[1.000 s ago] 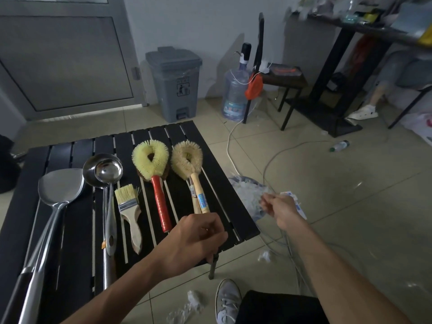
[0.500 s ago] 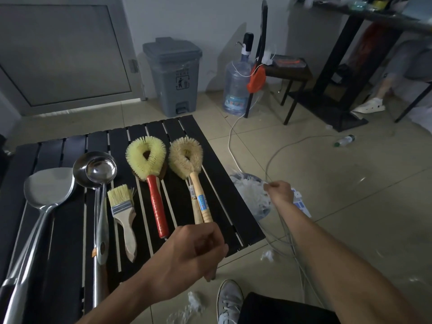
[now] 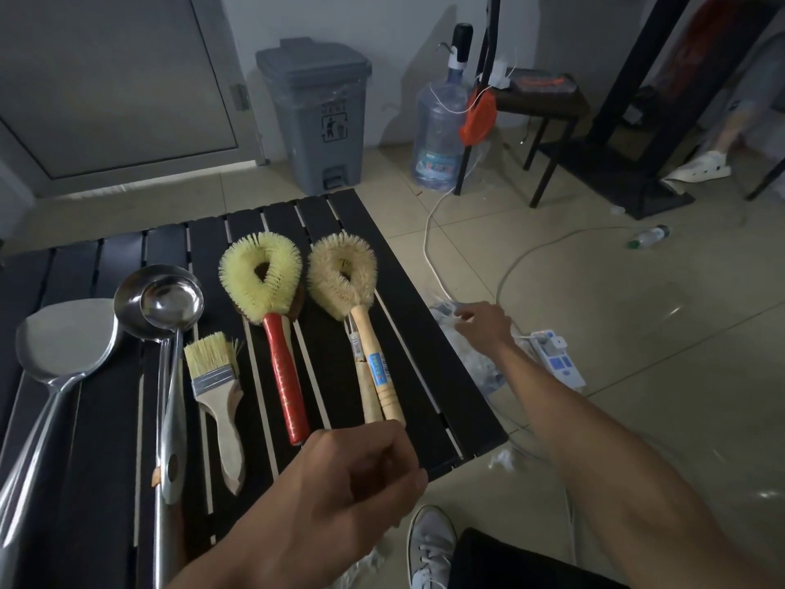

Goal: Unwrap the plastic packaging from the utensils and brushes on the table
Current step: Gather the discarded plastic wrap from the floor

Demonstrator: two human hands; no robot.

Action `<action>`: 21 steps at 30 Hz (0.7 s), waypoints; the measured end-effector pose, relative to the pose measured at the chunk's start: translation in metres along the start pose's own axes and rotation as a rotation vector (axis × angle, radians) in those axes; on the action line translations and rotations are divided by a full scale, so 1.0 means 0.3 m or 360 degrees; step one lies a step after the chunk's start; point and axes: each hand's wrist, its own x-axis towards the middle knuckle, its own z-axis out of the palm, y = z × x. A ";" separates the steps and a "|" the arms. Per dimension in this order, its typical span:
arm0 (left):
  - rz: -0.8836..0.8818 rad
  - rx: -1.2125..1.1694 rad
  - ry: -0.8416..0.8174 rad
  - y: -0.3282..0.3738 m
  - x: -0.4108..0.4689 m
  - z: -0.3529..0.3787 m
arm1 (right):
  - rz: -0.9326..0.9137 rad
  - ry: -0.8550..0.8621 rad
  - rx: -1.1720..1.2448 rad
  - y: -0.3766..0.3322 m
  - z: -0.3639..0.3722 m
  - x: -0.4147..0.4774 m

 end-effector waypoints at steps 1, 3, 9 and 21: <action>-0.0008 -0.0012 0.0006 0.000 -0.001 -0.004 | 0.0012 -0.0058 -0.0115 -0.003 0.007 0.005; -0.0019 -0.0034 0.0010 0.002 -0.005 -0.010 | 0.0022 -0.0103 -0.0236 -0.004 0.011 0.013; 0.0039 0.0024 0.0014 -0.001 -0.011 -0.004 | 0.0039 0.0014 -0.0211 -0.005 -0.026 0.025; -0.0006 0.0089 -0.0039 -0.021 -0.027 0.034 | 0.0118 0.0086 0.0054 -0.088 -0.226 -0.105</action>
